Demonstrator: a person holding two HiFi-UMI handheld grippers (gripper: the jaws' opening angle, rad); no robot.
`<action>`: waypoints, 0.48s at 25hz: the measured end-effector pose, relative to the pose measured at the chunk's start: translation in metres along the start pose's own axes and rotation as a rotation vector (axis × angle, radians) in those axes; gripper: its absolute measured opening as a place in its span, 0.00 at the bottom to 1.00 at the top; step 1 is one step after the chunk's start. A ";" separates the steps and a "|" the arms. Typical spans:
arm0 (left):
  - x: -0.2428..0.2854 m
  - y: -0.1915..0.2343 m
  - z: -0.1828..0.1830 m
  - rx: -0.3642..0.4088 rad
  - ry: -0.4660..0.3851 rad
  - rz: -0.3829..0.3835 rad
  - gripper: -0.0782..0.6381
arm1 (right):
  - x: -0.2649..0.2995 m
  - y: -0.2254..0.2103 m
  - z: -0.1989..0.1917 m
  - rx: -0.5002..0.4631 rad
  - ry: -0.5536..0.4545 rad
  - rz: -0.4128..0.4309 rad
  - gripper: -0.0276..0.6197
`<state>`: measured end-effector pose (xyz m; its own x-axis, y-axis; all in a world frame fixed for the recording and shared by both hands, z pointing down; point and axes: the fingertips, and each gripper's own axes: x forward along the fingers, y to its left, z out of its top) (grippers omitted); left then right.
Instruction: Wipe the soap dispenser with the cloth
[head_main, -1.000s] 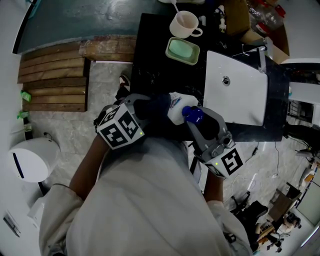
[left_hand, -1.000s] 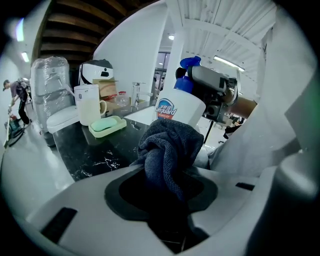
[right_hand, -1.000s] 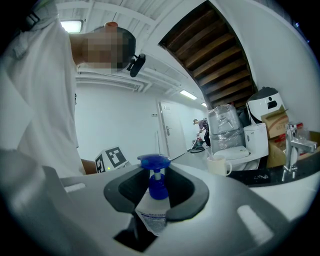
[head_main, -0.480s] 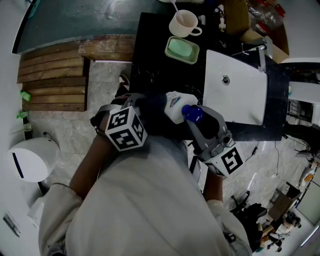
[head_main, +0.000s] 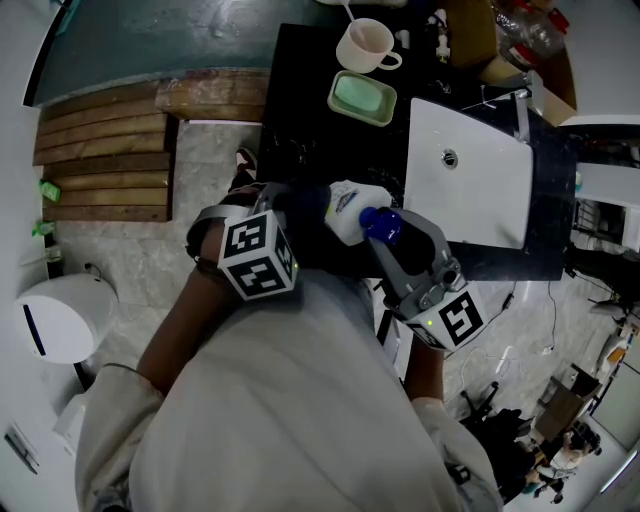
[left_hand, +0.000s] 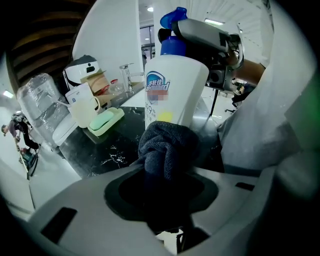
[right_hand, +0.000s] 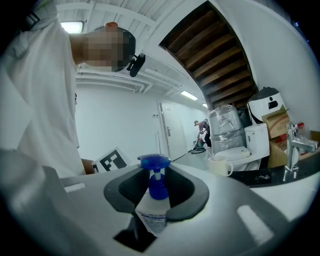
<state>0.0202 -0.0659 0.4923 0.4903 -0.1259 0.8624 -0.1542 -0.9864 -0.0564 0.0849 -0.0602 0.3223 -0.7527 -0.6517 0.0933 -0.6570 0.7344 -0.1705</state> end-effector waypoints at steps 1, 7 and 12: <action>0.000 0.000 0.000 -0.004 -0.004 -0.005 0.31 | 0.000 0.000 0.000 0.002 -0.001 0.000 0.17; -0.003 0.000 0.002 -0.005 -0.014 -0.013 0.31 | 0.003 0.002 0.006 0.011 -0.019 0.010 0.17; -0.004 0.000 0.004 -0.010 -0.029 -0.014 0.31 | 0.003 0.003 0.005 0.011 -0.022 0.015 0.17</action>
<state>0.0212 -0.0660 0.4869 0.5171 -0.1149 0.8482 -0.1551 -0.9871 -0.0391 0.0809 -0.0613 0.3168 -0.7615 -0.6445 0.0689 -0.6447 0.7423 -0.1825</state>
